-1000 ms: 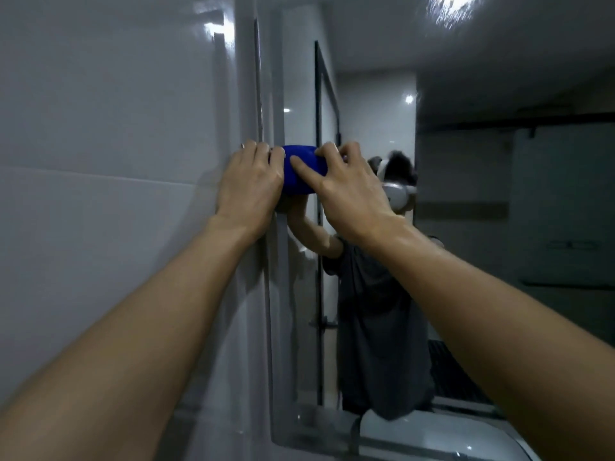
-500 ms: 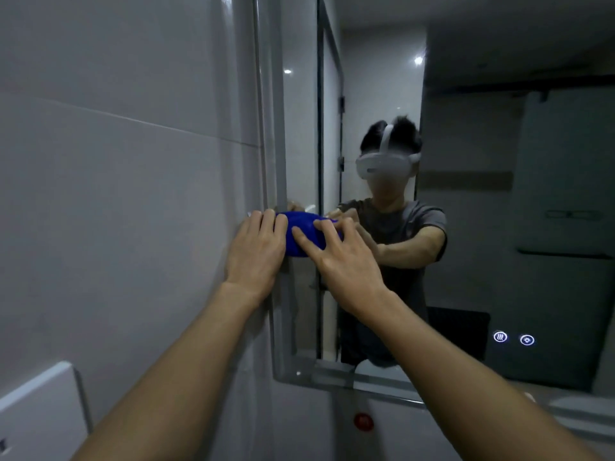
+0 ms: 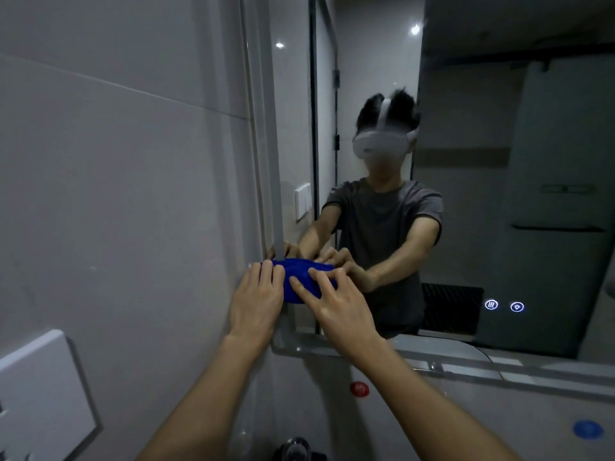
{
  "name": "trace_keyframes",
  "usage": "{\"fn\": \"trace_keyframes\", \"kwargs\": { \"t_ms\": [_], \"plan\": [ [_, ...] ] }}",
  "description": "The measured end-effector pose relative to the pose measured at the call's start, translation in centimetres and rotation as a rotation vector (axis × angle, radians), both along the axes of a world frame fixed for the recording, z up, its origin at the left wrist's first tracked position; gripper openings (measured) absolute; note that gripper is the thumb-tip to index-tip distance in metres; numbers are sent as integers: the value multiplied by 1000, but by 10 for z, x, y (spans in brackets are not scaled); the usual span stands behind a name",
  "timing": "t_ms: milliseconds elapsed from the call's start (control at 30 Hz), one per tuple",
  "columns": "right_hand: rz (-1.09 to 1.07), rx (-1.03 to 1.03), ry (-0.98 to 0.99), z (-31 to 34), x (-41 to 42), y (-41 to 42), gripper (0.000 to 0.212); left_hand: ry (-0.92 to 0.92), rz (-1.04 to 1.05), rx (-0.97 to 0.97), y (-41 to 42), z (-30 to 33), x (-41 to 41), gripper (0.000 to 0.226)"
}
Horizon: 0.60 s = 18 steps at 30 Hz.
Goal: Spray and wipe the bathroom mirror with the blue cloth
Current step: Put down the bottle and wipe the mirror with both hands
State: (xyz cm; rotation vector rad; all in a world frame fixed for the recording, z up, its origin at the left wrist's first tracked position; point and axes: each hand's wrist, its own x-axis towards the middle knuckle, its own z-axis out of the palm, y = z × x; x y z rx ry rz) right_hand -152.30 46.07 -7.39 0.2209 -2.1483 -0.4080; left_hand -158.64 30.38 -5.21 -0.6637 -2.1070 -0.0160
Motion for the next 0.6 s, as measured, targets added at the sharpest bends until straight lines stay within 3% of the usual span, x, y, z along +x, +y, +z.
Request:
{"fn": "trace_keyframes", "kwargs": {
  "t_ms": [367, 600],
  "plan": [
    [29, -85, -154, -78, 2, -3, 85, -211, -3, -65, 0, -74, 4, 53],
    [70, -95, -183, -103, 0, -2, 75, -291, -28, -53, 1, -98, 3, 65]
  ]
}}
